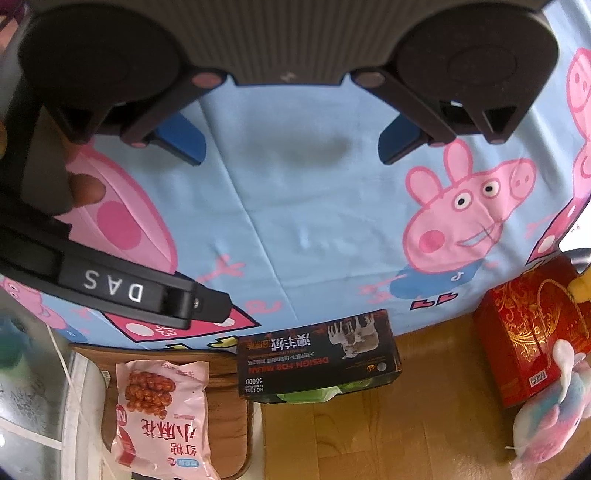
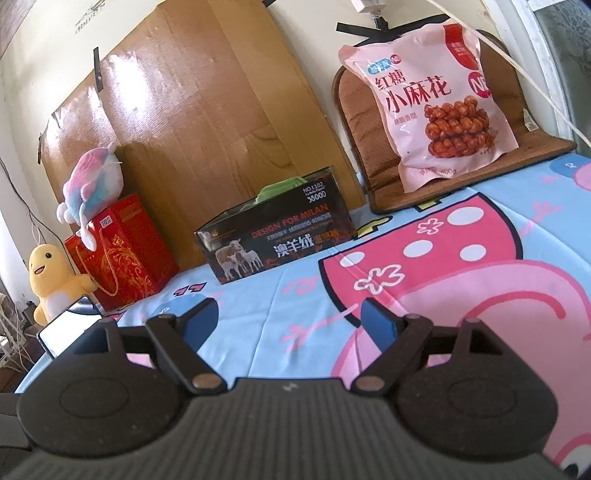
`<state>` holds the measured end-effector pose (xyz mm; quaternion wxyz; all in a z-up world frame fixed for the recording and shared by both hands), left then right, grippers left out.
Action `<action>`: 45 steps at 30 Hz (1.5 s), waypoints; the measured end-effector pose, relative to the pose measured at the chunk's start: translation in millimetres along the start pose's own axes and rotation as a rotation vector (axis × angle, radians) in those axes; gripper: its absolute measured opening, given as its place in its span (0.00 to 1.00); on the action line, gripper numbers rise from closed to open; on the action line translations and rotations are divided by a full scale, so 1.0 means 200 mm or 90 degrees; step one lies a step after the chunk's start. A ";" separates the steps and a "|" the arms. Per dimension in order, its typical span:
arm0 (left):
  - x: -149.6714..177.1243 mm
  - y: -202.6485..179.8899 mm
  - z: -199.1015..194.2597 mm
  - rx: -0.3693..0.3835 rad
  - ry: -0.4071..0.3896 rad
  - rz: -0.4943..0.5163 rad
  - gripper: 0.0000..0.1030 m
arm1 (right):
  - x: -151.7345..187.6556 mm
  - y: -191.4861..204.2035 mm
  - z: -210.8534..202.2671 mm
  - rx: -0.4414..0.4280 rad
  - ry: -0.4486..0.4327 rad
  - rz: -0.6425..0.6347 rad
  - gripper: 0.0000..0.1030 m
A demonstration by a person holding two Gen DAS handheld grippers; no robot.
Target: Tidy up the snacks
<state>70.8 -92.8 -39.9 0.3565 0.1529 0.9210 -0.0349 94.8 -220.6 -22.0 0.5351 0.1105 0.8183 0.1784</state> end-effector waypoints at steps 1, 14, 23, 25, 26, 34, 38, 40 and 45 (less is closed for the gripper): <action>0.00 0.00 0.00 0.000 0.000 0.000 1.00 | 0.00 0.00 0.00 0.000 0.000 0.001 0.84; 0.00 0.00 -0.01 -0.014 -0.005 0.003 1.00 | 0.00 -0.01 0.00 0.001 -0.001 0.002 0.84; 0.00 0.01 0.01 -0.021 0.000 0.002 1.00 | 0.00 0.00 0.00 0.000 0.000 0.001 0.84; 0.00 0.02 0.01 -0.023 0.002 0.001 1.00 | 0.00 -0.01 0.00 0.001 -0.001 0.002 0.84; 0.00 0.02 0.01 -0.024 0.003 0.000 1.00 | 0.00 -0.01 0.00 0.001 -0.001 0.002 0.84; 0.01 0.03 0.02 -0.030 0.011 -0.003 1.00 | 0.00 -0.01 0.00 0.000 0.000 0.002 0.84; 0.01 0.03 0.03 -0.031 0.016 -0.005 1.00 | 0.00 0.00 0.00 0.001 -0.001 0.002 0.84; 0.01 0.03 0.03 -0.032 0.018 -0.006 1.00 | 0.00 0.00 0.00 0.001 -0.001 0.002 0.84; 0.01 0.03 0.04 -0.033 0.022 -0.007 1.00 | 0.00 0.00 0.00 0.001 -0.001 0.002 0.84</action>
Point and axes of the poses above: each gripper's, at about its wrist camera, not at the fingertips, and z roughly the way its jaws point, y to its left, x to its underside, the point moved 7 cm from there along z, roughly the way its jaws point, and after that the axes turned 3 degrees about x, right-handed, at the moved point
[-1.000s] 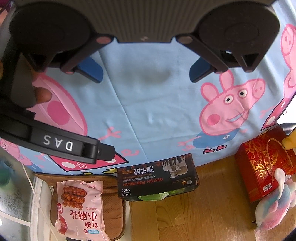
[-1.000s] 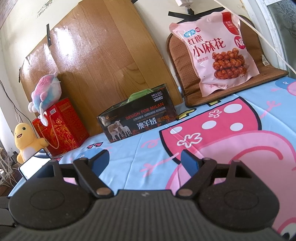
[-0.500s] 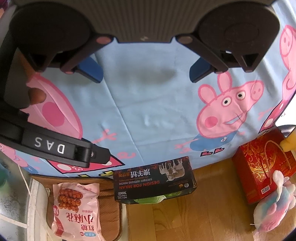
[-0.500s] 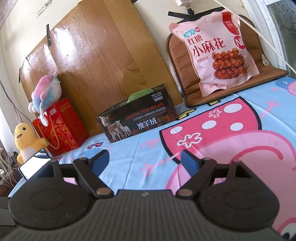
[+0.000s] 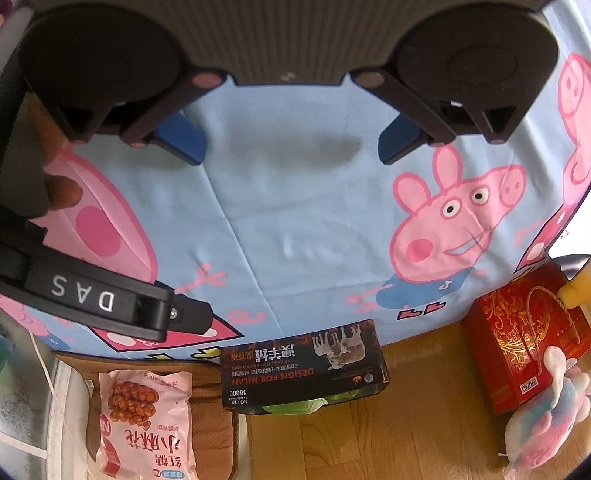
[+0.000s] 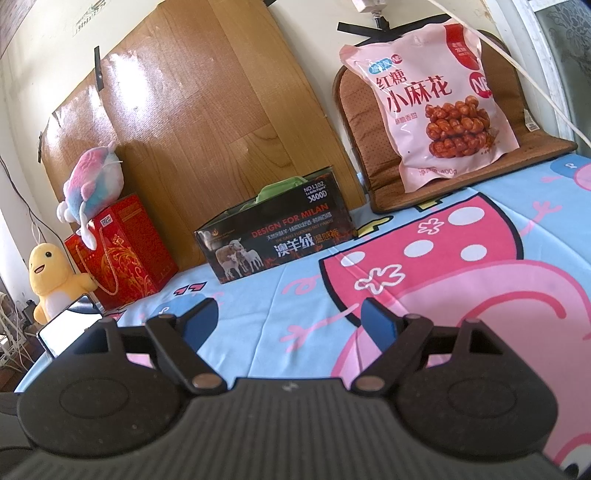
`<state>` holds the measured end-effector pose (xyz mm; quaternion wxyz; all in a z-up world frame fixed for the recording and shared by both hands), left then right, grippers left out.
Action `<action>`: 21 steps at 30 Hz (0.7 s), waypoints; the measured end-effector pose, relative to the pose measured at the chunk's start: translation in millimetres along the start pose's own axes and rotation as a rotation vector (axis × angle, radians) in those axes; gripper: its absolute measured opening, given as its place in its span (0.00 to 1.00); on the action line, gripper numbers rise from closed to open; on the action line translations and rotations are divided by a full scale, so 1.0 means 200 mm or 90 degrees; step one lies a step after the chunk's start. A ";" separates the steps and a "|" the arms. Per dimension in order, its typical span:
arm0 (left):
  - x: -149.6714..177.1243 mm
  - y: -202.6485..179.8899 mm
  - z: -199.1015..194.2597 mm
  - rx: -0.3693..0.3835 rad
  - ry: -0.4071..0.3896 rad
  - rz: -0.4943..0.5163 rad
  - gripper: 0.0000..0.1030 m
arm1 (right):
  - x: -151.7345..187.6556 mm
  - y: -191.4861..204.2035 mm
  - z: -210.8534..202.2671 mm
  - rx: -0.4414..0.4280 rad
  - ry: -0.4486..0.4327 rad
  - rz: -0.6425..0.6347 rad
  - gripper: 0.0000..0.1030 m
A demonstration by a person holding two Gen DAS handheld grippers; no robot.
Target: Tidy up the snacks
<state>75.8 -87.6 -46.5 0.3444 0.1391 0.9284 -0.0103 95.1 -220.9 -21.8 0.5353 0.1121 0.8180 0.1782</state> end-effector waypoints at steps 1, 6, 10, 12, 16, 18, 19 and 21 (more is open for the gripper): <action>0.00 0.00 0.00 0.000 0.000 0.000 1.00 | 0.00 0.00 0.00 0.000 0.000 0.000 0.84; 0.00 0.00 0.01 0.000 0.002 0.000 1.00 | 0.00 0.00 0.00 0.001 -0.001 0.001 0.84; 0.00 0.00 0.01 0.000 0.002 -0.001 1.00 | 0.00 0.00 0.00 0.001 -0.001 0.000 0.84; 0.00 0.00 0.01 0.001 0.002 -0.001 1.00 | 0.00 0.00 0.00 0.001 -0.001 0.000 0.84; 0.00 0.00 0.01 0.001 0.002 -0.001 1.00 | 0.00 0.00 0.00 0.001 -0.001 0.001 0.84; 0.00 0.01 0.01 0.000 0.002 -0.005 1.00 | 0.00 0.00 0.00 0.001 -0.001 0.000 0.84; 0.00 0.01 0.01 -0.001 0.002 -0.008 1.00 | 0.00 0.00 0.00 0.001 -0.001 0.000 0.84; 0.00 0.02 0.01 -0.004 -0.001 -0.011 1.00 | 0.00 0.00 0.00 0.001 0.000 0.001 0.84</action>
Point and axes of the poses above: each gripper's, at about its wrist camera, not at the fingertips, and z roughly the way its jaws point, y to its left, x to its underside, the point moved 7 cm from there along z, roughly the way its jaws point, and after that the axes turned 3 degrees about x, right-handed, at the moved point
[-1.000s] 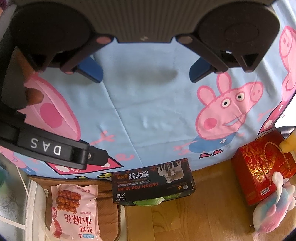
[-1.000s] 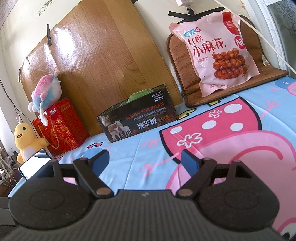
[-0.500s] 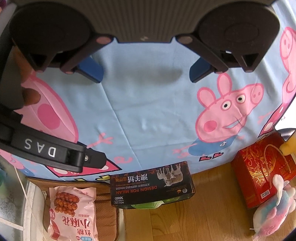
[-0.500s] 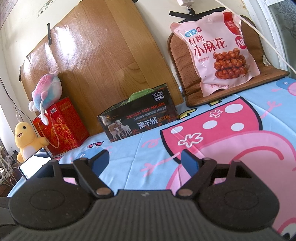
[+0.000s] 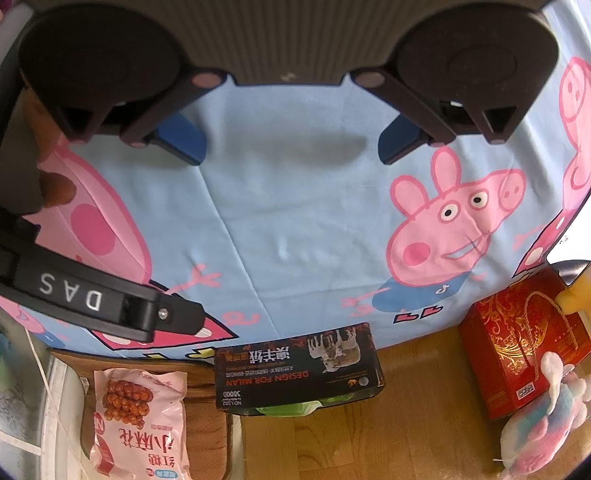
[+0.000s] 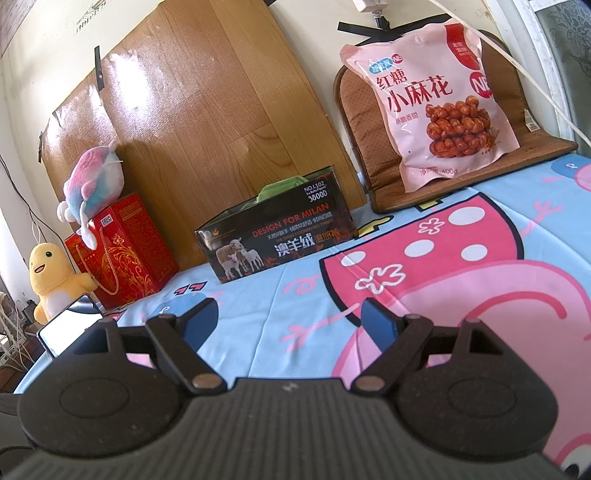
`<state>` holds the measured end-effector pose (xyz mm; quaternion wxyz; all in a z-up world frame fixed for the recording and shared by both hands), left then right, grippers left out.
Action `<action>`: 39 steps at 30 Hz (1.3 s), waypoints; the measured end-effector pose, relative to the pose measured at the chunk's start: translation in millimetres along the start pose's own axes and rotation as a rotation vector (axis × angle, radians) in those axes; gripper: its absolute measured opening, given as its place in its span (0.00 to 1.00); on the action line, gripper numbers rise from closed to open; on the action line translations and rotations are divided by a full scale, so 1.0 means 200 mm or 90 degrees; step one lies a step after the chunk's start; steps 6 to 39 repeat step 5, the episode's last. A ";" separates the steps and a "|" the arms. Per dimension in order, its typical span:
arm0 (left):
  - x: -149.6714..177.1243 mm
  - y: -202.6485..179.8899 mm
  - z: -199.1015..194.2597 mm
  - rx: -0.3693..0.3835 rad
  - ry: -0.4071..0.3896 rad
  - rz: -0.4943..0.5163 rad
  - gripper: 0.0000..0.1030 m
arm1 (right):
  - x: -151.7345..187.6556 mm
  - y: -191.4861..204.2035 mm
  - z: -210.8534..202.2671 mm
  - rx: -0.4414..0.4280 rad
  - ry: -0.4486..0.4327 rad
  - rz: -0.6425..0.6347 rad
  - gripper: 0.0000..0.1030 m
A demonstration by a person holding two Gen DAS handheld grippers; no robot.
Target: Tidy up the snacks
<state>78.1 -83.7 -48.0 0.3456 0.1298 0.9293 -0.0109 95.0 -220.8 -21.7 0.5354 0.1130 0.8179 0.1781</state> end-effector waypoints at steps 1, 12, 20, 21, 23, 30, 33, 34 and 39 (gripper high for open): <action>0.00 0.01 0.00 -0.003 -0.004 -0.002 1.00 | 0.00 0.00 0.00 0.000 0.000 0.000 0.84; -0.01 0.01 -0.02 -0.007 -0.011 -0.006 1.00 | 0.00 0.00 0.00 0.000 0.000 -0.001 0.84; -0.01 0.01 -0.02 -0.007 -0.011 -0.006 1.00 | 0.00 0.00 0.00 0.000 0.000 -0.001 0.84; -0.01 0.01 -0.02 -0.007 -0.011 -0.006 1.00 | 0.00 0.00 0.00 0.000 0.000 -0.001 0.84; -0.01 0.01 -0.02 -0.007 -0.011 -0.006 1.00 | 0.00 0.00 0.00 0.000 0.000 -0.001 0.84; -0.01 0.01 -0.02 -0.007 -0.011 -0.006 1.00 | 0.00 0.00 0.00 0.000 0.000 -0.001 0.84; -0.01 0.01 -0.02 -0.007 -0.011 -0.006 1.00 | 0.00 0.00 0.00 0.000 0.000 -0.001 0.84; -0.01 0.01 -0.02 -0.007 -0.011 -0.006 1.00 | 0.00 0.00 0.00 0.000 0.000 -0.001 0.84; -0.01 0.01 -0.02 -0.007 -0.011 -0.006 1.00 | 0.00 0.00 0.00 0.000 0.000 -0.001 0.84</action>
Point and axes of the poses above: each gripper's, at about its wrist camera, not at the fingertips, and z roughly the way its jaws point, y to its left, x to its underside, the point moved 7 cm from there along z, roughly the way its jaws point, and after that the axes turned 3 degrees about x, right-handed, at the moved point
